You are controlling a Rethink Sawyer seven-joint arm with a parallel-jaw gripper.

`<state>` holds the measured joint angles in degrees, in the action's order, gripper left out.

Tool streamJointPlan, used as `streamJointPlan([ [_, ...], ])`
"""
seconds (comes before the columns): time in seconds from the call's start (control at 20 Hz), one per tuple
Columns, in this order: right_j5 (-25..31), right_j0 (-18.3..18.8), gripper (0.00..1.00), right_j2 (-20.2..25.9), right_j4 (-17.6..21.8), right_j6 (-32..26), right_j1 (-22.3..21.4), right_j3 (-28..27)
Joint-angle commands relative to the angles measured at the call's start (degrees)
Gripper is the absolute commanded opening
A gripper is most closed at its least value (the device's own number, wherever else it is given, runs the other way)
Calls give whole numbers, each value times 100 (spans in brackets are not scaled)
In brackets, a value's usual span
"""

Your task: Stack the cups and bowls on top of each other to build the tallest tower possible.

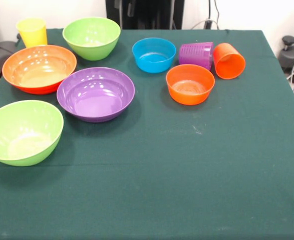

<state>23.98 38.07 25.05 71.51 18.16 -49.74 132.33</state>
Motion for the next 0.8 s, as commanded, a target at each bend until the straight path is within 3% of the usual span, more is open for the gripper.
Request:
streamJointPlan([
  [0.05,17,97,100,-105,414,442,120,136],
  [0.3,56,198,100,-100,396,368,226,27],
  [0.55,155,316,100,17,28,259,-28,181],
  [0.8,136,156,100,58,-281,551,-257,378],
])
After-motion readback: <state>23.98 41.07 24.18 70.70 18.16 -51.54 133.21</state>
